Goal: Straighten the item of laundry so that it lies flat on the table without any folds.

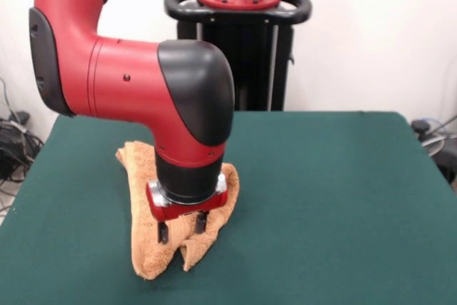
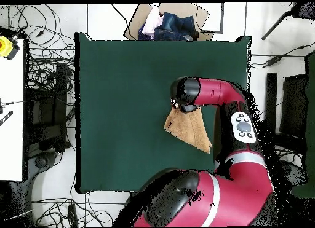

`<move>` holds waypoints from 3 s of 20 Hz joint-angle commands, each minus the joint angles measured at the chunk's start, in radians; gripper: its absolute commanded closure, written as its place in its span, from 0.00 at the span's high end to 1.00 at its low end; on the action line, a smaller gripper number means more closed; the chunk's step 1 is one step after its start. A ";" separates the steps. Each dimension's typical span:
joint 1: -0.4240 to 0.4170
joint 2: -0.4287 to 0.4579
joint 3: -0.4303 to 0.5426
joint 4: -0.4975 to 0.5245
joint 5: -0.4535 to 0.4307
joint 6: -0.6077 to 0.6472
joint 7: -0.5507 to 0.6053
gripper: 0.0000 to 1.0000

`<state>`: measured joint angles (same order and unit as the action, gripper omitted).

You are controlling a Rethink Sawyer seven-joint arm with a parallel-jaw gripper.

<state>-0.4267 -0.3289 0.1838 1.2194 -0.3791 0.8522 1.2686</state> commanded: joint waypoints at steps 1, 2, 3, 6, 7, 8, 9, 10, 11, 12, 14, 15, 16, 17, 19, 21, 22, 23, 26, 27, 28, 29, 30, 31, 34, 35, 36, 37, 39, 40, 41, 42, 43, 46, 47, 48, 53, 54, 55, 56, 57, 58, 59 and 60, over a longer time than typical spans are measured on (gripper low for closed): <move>0.020 0.035 0.108 -0.049 0.067 0.106 0.009 1.00; 0.021 0.039 0.106 -0.056 0.067 0.103 0.012 1.00; 0.022 0.044 0.107 -0.065 0.070 0.099 0.016 1.00; 0.026 0.048 0.102 -0.077 0.070 0.083 0.019 1.00; 0.026 0.049 0.099 -0.078 0.068 0.076 0.021 1.00; 0.023 0.043 0.097 -0.067 0.069 0.062 0.023 1.00; 0.018 0.039 0.099 -0.058 0.071 0.049 0.024 1.00; 0.015 0.041 0.103 -0.060 0.077 0.041 0.025 1.00; 0.007 0.041 0.110 -0.053 0.085 0.030 0.026 1.00; 0.000 0.046 0.124 -0.055 0.099 0.019 0.028 1.00; -0.003 0.051 0.134 -0.056 0.112 0.022 0.025 1.00; -0.002 0.051 0.133 -0.055 0.112 0.022 0.026 1.00; -0.004 0.050 0.134 -0.049 0.114 0.017 0.024 1.00; -0.004 0.048 0.131 -0.048 0.112 0.017 0.023 1.00; 0.000 0.045 0.118 -0.055 0.105 0.026 0.020 1.00; 0.009 0.048 0.102 -0.069 0.092 0.035 0.018 1.00; 0.020 0.054 0.089 -0.081 0.080 0.043 0.020 1.00; 0.032 0.061 0.076 -0.094 0.067 0.051 0.022 1.00; 0.052 0.076 0.061 -0.115 0.061 0.045 0.051 1.00; 0.050 0.074 0.063 -0.111 0.065 0.037 0.055 1.00; 0.045 0.074 0.067 -0.108 0.070 0.032 0.054 1.00; 0.045 0.071 0.066 -0.107 0.071 0.033 0.054 1.00; 0.048 0.074 0.061 -0.110 0.067 0.034 0.056 1.00; 0.053 0.076 0.055 -0.115 0.064 0.035 0.061 1.00; 0.066 0.076 0.046 -0.114 0.066 0.025 0.087 1.00; 0.069 0.077 0.044 -0.112 0.068 0.018 0.096 1.00; 0.073 0.081 0.041 -0.119 0.067 0.018 0.101 1.00; 0.079 0.083 0.036 -0.123 0.064 0.021 0.106 1.00; 0.090 0.084 0.021 -0.126 0.052 0.027 0.105 1.00; 0.088 0.082 0.019 -0.120 0.050 0.022 0.102 1.00; 0.086 0.081 0.018 -0.114 0.048 0.017 0.098 1.00; 0.083 0.075 0.018 -0.100 0.048 0.007 0.097 1.00; 0.081 0.073 0.019 -0.095 0.050 0.006 0.094 1.00; 0.088 0.087 0.019 -0.119 0.056 0.015 0.102 1.00; 0.089 0.091 0.020 -0.124 0.057 0.016 0.102 1.00; 0.087 0.093 0.022 -0.126 0.059 0.017 0.100 1.00; 0.076 0.089 0.034 -0.117 0.070 0.022 0.088 1.00; 0.071 0.086 0.036 -0.107 0.071 0.015 0.086 1.00; 0.069 0.086 0.037 -0.105 0.072 0.013 0.085 1.00; 0.069 0.088 0.037 -0.107 0.072 0.014 0.085 1.00; 0.069 0.088 0.037 -0.108 0.072 0.014 0.085 1.00; 0.069 0.087 0.037 -0.109 0.073 0.016 0.085 1.00; 0.069 0.087 0.037 -0.110 0.073 0.017 0.086 1.00; 0.069 0.089 0.037 -0.113 0.074 0.019 0.086 1.00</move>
<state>-0.3580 -0.2583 0.1917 1.0852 -0.3143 0.8938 1.2686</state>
